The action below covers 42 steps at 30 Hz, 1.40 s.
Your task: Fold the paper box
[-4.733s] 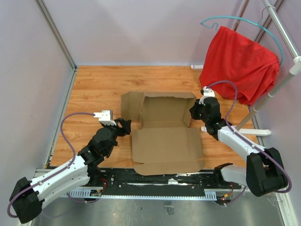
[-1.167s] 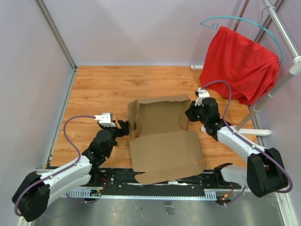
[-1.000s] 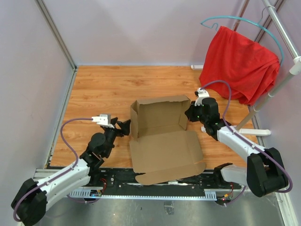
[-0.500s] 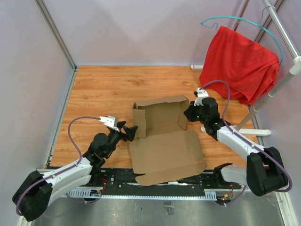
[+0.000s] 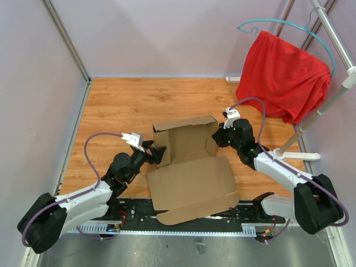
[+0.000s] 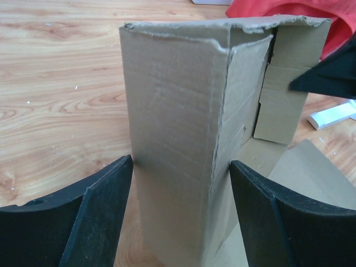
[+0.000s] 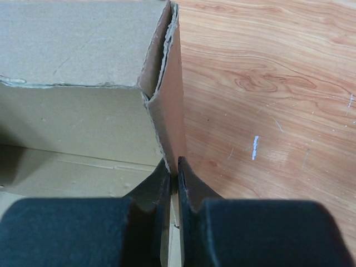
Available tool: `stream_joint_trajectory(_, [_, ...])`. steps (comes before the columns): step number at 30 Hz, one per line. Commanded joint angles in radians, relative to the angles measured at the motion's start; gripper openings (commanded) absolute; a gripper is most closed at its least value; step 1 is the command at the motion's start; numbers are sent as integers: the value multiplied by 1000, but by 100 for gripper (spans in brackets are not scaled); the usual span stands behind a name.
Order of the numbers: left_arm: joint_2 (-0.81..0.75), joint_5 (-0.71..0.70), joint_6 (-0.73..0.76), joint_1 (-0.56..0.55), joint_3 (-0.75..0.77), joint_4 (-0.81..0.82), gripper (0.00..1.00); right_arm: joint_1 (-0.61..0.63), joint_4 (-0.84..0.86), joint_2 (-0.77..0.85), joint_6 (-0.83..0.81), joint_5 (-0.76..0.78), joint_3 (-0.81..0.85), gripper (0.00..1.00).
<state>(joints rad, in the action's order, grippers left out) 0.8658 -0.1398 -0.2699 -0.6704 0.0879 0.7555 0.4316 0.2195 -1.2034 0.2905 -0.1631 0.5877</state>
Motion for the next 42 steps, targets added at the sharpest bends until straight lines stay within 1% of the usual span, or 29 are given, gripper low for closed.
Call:
stream_joint_trajectory(1, [45, -18, 9, 5, 65, 14, 75, 57, 16, 47, 16, 67, -45, 1])
stream_joint_trajectory(5, [73, -76, 7, 5, 94, -55, 70, 95, 12, 83, 23, 131, -63, 1])
stream_joint_trajectory(9, [78, -164, -1, 5, 124, -136, 64, 141, 6, 116, 23, 193, -70, 1])
stream_joint_trajectory(12, [75, -234, 0, 5, 145, -190, 58, 167, 0, 137, 21, 235, -73, 1])
stream_joint_trajectory(16, [82, -304, 5, 5, 167, -241, 46, 201, 0, 165, 19, 289, -84, 1])
stream_joint_trajectory(23, [156, -409, 13, 3, 241, -359, 16, 253, -19, 220, 21, 397, -105, 1])
stream_joint_trajectory(26, [181, -477, 20, -19, 280, -406, 11, 270, -27, 227, 27, 444, -106, 1])
stream_joint_trajectory(29, [225, -634, 45, -92, 326, -437, 6, 287, -32, 213, 42, 470, -98, 1])
stream_joint_trajectory(31, [255, -700, 64, -136, 353, -445, 5, 296, -31, 191, 52, 477, -87, 1])
stream_joint_trajectory(33, [276, -732, 61, -163, 369, -446, 6, 304, -41, 162, 67, 491, -72, 1])
stream_joint_trajectory(36, [278, -722, 51, -177, 360, -440, 6, 306, -71, 123, 89, 517, -45, 1])
stream_joint_trajectory(38, [262, -707, 49, -178, 343, -436, 8, 306, -77, 108, 96, 532, -37, 1])
stream_joint_trajectory(40, [235, -666, 61, -178, 312, -424, 14, 306, -93, 96, 104, 551, -25, 1])
stream_joint_trajectory(42, [201, -608, 61, -178, 295, -434, 24, 306, -114, 85, 110, 565, -9, 1])
